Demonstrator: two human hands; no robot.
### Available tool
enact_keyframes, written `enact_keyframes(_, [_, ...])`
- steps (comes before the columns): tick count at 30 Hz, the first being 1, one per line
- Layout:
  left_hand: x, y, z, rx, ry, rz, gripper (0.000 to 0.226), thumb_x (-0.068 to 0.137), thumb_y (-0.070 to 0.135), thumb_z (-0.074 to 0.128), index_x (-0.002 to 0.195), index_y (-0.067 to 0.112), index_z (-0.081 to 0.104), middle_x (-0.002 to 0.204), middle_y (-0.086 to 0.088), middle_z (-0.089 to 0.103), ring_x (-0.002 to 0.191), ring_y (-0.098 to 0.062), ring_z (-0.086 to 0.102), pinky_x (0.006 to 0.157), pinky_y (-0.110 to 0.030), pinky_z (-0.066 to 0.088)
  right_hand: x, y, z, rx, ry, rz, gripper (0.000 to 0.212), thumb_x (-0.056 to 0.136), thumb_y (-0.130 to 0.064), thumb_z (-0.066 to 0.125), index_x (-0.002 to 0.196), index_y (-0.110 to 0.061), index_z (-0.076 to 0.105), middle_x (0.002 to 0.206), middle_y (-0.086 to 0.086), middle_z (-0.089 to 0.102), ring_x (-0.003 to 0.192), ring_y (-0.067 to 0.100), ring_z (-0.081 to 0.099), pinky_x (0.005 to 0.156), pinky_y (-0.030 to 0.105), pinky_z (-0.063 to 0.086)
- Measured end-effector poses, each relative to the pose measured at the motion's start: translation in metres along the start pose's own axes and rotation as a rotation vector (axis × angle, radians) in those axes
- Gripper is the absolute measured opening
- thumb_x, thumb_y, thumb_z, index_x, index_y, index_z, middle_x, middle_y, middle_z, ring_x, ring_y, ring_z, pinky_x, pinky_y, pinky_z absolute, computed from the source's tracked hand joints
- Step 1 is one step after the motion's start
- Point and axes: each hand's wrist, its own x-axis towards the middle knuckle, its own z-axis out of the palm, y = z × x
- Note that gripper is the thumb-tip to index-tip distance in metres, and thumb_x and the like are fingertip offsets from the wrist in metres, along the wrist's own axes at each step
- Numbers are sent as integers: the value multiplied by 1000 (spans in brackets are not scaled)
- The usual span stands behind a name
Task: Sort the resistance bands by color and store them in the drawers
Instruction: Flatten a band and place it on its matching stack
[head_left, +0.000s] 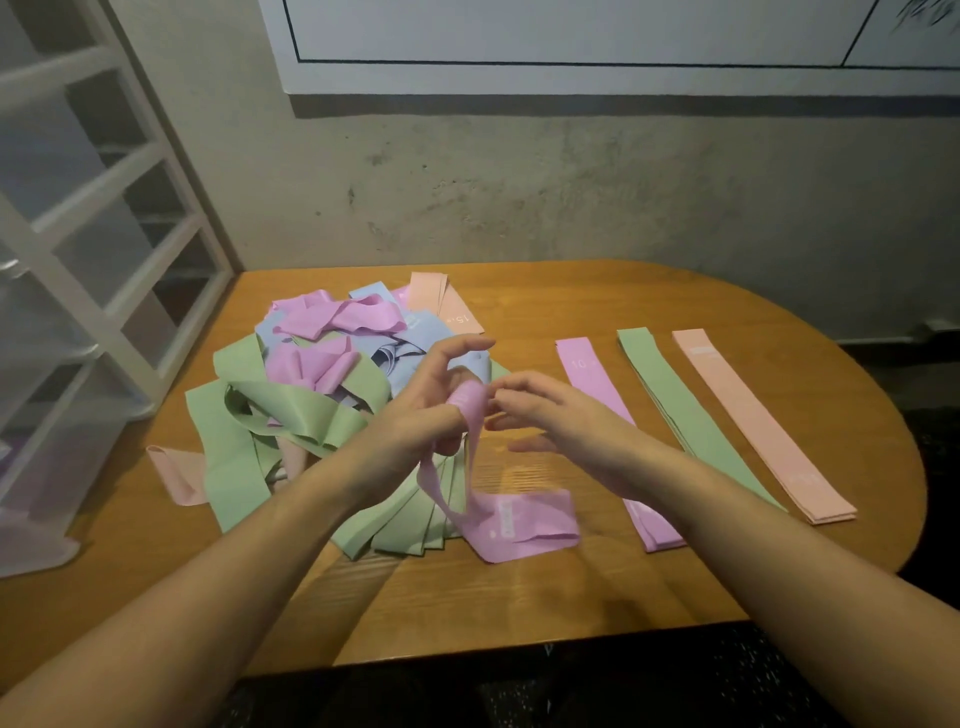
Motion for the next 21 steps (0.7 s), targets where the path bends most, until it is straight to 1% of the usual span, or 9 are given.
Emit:
enact_keyframes(2, [0, 0, 2, 45, -18, 25, 70, 74, 4, 50, 138, 33, 44, 87, -7, 41, 68, -17, 38, 57, -20, 36, 2, -4, 2, 27, 14, -35, 35, 86, -52, 69, 100, -21, 62, 100, -1, 72, 100, 14, 68, 99, 44, 51])
enact_keyframes(4, [-1, 1, 4, 83, -44, 50, 74, 69, 12, 55, 138, 35, 42, 90, -10, 42, 73, -16, 41, 62, -19, 39, 2, -3, 2, 5, 12, -40, 21, 91, -37, 71, 90, -18, 62, 88, 4, 65, 86, 17, 63, 91, 41, 50])
enact_keyframes(8, [-3, -5, 1, 157, -95, 52, 72, 71, 13, 58, 134, 45, 46, 97, -11, 48, 82, -24, 46, 72, -33, 40, -2, 2, 2, -1, -34, -34, 14, 88, -28, 74, 78, -25, 65, 82, 4, 61, 78, 18, 53, 73, 33, 42])
enact_keyframes(10, [-6, -11, 0, 152, -94, 56, 69, 70, 16, 59, 132, 44, 49, 102, -11, 50, 80, -23, 46, 71, -32, 40, -4, 4, 0, 101, -28, -32, 10, 82, -26, 69, 79, -23, 60, 82, 9, 56, 73, 21, 51, 64, 32, 42])
enact_keyframes(13, [-11, -19, 0, 94, -11, 65, 55, 70, 17, 62, 123, 26, 56, 104, -4, 57, 84, -18, 54, 76, -32, 45, -5, 5, -8, 295, -9, -27, 10, 76, -15, 60, 81, -16, 51, 74, 11, 51, 58, 20, 51, 53, 30, 47])
enact_keyframes(16, [-13, -23, 1, 110, 127, 96, 31, 75, 11, 64, 106, 12, 60, 105, 1, 68, 97, -17, 66, 86, -35, 54, -8, 4, -15, 393, 25, -30, 11, 74, -12, 59, 77, -16, 49, 69, 7, 51, 55, 17, 51, 46, 23, 46])
enact_keyframes(17, [-13, -24, 2, 116, 168, 106, 25, 75, 13, 66, 100, 9, 62, 106, 0, 71, 98, -16, 69, 86, -34, 56, -9, 5, -16, 414, 35, -28, 12, 75, -11, 59, 77, -17, 49, 68, 7, 52, 54, 17, 52, 46, 23, 46])
enact_keyframes(19, [-13, -25, 6, 143, 258, 127, 27, 73, 28, 68, 90, 7, 65, 108, 3, 73, 96, -11, 70, 82, -27, 56, -10, 6, -19, 443, 53, -25, 14, 75, -11, 60, 79, -18, 49, 69, 6, 55, 54, 16, 52, 47, 24, 45])
enact_keyframes(21, [-13, -25, 9, 157, 326, 150, 21, 75, 27, 71, 84, 9, 66, 103, 5, 75, 91, -8, 71, 78, -23, 55, -10, 8, -21, 459, 64, -22, 19, 74, -8, 62, 83, -19, 50, 72, 5, 56, 56, 16, 53, 48, 25, 44])
